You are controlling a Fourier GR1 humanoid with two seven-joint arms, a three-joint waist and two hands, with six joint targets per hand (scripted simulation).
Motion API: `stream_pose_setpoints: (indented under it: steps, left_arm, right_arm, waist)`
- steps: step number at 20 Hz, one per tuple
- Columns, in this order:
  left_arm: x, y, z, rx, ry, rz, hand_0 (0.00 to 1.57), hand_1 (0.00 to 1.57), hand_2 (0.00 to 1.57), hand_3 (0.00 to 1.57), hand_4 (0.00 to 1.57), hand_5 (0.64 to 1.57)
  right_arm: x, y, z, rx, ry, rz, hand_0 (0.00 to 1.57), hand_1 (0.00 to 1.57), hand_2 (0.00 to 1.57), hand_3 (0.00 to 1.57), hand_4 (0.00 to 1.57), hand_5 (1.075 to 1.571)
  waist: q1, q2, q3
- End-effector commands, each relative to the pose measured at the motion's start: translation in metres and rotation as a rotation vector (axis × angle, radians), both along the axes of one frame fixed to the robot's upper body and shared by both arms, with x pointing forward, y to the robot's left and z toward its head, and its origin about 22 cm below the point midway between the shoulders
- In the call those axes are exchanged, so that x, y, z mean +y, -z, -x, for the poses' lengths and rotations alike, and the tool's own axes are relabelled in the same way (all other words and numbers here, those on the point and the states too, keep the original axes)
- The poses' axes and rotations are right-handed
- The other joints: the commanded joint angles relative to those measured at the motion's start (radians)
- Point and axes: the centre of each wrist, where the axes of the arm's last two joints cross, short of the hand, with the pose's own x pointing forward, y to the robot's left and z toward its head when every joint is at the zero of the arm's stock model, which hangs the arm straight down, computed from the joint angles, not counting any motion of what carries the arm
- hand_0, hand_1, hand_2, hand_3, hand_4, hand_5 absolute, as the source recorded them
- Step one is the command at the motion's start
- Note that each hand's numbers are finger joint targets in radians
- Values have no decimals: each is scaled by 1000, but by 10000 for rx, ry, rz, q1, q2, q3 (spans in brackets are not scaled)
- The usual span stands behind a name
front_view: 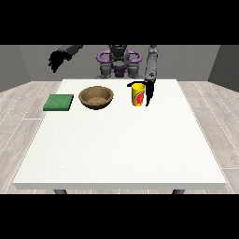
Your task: Pick the cup and pour the ball into the bowl, then pick the bowl and place it on the pad
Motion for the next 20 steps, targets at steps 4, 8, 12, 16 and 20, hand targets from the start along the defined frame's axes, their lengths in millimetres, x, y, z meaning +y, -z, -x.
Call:
stream_pose_setpoints:
  steps: [4, 8, 12, 16, 20]
  left_arm:
    - [4, 18, -5, -302, -728, -1014, 919, 919, 1316, 1379, 1243, 1538]
    - [4, 37, 4, 169, -1644, -1790, 1265, 1265, 1571, 1571, 1335, 1483]
    - [-11, 30, -6, 64, -1588, -2048, 1286, 1286, 1571, 1571, 1391, 1447]
    - [-27, 7, -21, 474, -1237, -3520, 1267, 1267, 1571, 1571, 1401, 1432]
    - [-66, -2, -28, 609, -1363, -5794, 1298, 1298, 1571, 1571, 1398, 1488]
  right_arm:
    - [-24, -31, -8, -626, -246, -25, 0, 0, 0, 0, 662, 1569]
    - [-14, -45, 2, -420, -819, 1, 0, 0, 0, 74, 642, 1568]
    - [-42, -35, -1, -490, -367, -154, 0, 0, 0, 149, 631, 1565]
    - [-80, -32, -8, 662, 336, -331, 0, 0, 0, 293, 636, 1567]
    - [-80, -11, -7, 1948, 197, -307, 0, 0, 0, 276, 639, 1564]
  waist:
    - [-563, 544, 0]
    - [-1083, 408, -7]
    - [-767, 223, 3]
    - [-200, -932, 15]
    - [-186, -2129, 38]
